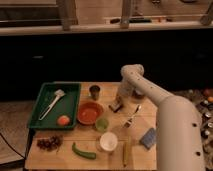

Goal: Wipe table surface with eraser

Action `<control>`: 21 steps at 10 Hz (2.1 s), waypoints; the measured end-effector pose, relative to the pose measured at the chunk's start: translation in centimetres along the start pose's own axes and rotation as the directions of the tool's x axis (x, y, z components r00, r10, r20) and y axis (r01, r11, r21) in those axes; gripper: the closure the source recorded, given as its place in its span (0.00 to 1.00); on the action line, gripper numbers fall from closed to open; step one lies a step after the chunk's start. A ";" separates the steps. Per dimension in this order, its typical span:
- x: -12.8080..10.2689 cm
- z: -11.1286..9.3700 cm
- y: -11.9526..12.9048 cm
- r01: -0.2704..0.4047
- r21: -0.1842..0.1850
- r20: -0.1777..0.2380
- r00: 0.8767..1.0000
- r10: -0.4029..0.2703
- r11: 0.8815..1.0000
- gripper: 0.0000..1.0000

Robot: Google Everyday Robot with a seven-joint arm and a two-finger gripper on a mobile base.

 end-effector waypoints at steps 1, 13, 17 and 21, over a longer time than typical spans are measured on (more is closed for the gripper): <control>-0.7 -0.4 0.5 0.016 0.006 0.013 1.000 -0.016 1.000 1.00; 1.4 0.0 1.7 -0.004 -0.045 -0.032 0.999 0.002 0.999 1.00; -1.3 0.9 -0.7 0.077 -0.043 0.006 0.997 -0.076 0.996 1.00; -4.5 1.1 2.3 0.130 -0.071 0.044 0.991 -0.127 0.989 1.00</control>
